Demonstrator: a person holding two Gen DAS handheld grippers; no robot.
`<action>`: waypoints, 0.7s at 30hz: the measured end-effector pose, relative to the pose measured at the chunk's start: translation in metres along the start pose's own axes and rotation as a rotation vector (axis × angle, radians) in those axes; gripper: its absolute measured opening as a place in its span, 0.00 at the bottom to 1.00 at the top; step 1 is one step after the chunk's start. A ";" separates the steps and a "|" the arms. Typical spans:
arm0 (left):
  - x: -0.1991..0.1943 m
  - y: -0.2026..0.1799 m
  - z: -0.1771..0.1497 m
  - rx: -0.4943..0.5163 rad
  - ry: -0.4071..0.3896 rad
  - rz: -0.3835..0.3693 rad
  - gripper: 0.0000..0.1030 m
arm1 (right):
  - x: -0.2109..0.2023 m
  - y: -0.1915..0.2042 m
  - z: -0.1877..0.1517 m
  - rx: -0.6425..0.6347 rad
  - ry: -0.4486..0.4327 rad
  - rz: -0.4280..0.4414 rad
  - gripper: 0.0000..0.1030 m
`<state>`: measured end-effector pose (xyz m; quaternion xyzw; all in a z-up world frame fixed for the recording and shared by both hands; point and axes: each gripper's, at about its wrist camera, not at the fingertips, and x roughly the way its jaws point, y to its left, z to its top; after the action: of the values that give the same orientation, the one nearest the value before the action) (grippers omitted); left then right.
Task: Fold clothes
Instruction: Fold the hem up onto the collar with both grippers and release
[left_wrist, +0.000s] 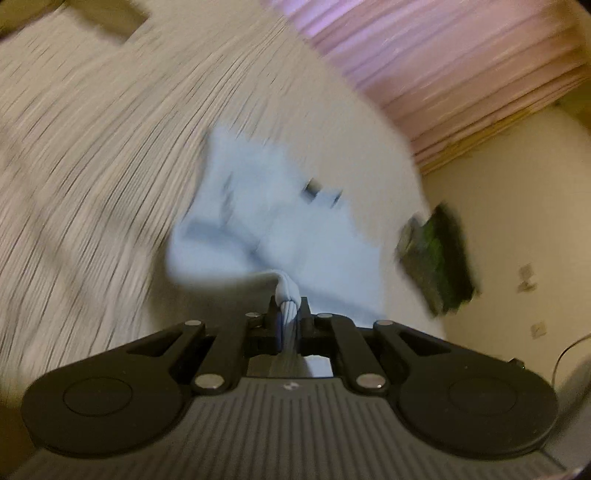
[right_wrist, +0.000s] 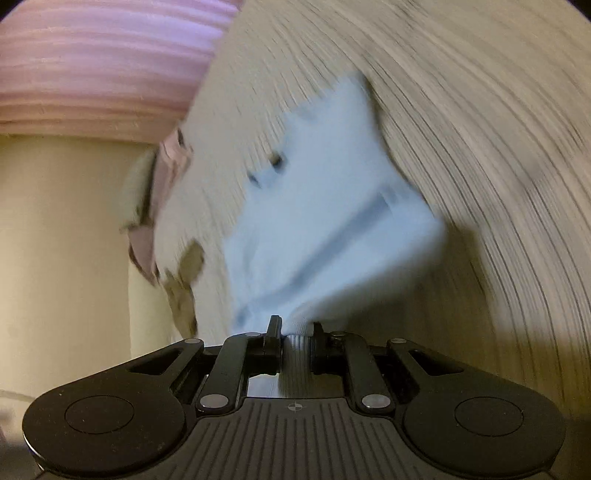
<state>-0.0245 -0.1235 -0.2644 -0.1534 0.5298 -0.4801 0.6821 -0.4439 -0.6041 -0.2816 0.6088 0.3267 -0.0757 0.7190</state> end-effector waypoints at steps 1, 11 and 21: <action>0.010 0.000 0.017 0.002 -0.027 -0.020 0.04 | 0.006 0.007 0.017 -0.002 -0.020 -0.001 0.11; 0.172 0.047 0.165 -0.142 -0.071 0.142 0.39 | 0.098 0.021 0.142 -0.005 -0.305 -0.128 0.91; 0.211 0.050 0.178 0.185 0.061 0.226 0.39 | 0.150 0.014 0.129 -0.496 -0.205 -0.402 0.63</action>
<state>0.1504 -0.3249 -0.3525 -0.0148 0.5178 -0.4514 0.7266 -0.2715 -0.6764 -0.3484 0.3279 0.3747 -0.1948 0.8451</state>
